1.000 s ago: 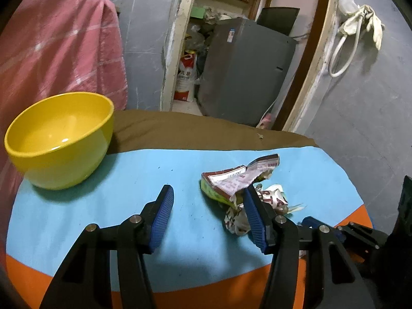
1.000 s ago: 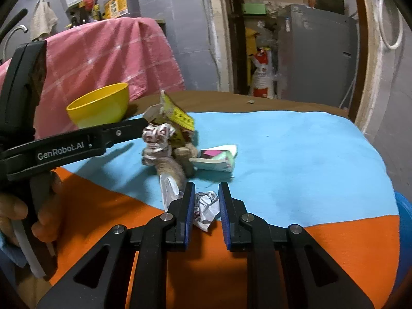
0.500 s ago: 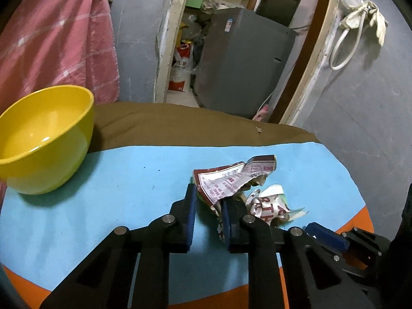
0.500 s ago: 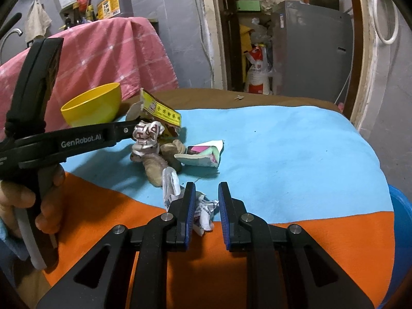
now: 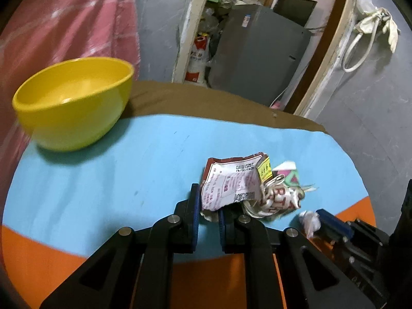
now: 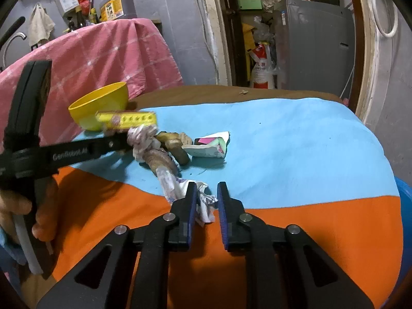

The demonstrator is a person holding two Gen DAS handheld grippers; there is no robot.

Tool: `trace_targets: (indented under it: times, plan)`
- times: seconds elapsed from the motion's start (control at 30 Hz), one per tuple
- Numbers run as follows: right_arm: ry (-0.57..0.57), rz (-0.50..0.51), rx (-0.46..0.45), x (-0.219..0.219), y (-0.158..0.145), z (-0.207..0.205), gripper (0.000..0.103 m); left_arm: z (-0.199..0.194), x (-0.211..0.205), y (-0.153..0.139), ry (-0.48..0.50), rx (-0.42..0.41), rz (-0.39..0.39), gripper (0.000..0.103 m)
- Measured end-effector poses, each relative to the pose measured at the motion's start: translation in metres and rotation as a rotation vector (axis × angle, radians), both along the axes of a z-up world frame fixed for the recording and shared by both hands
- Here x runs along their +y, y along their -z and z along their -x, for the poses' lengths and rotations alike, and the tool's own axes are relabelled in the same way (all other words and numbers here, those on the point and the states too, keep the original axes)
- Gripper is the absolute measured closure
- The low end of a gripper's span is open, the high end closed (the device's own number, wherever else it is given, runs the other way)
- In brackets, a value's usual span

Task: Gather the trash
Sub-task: 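Grasp a white printed wrapper with the left tool while the right tool grasps a silver wrapper, then lift both held wrappers off the blanket toward the bucket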

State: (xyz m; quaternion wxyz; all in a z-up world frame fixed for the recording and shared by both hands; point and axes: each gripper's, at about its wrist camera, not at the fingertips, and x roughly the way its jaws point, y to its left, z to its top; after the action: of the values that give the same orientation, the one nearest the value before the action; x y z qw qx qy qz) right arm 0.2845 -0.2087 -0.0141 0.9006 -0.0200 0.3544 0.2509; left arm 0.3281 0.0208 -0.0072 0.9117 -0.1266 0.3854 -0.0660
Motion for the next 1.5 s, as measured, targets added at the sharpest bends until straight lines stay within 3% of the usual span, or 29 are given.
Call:
trace_targets:
  times: [0.2, 0.4, 0.67, 0.97, 1.17, 1.5]
  plan:
    - [0.012, -0.027, -0.046, -0.004, -0.003, 0.011, 0.093, 0.021, 0.012, -0.006, -0.037, -0.020, 0.039, 0.093]
    - [0.031, -0.050, -0.139, -0.009, -0.016, 0.023, 0.094, 0.047, 0.008, -0.023, -0.046, -0.117, 0.017, 0.093]
    - [0.121, -0.126, -0.347, -0.030, -0.048, 0.046, 0.094, 0.063, -0.028, -0.049, 0.024, -0.225, 0.014, 0.093]
    - [0.308, -0.186, -0.571, -0.083, -0.077, 0.073, 0.094, 0.056, -0.094, -0.076, 0.156, -0.299, 0.035, 0.093]
    - [0.494, -0.195, -0.615, -0.138, -0.085, 0.082, 0.094, 0.037, -0.155, -0.087, 0.260, -0.289, 0.079, 0.093]
    - [0.770, -0.200, -0.549, -0.223, -0.074, 0.092, 0.093, 0.006, -0.263, -0.075, 0.416, -0.176, 0.096, 0.093]
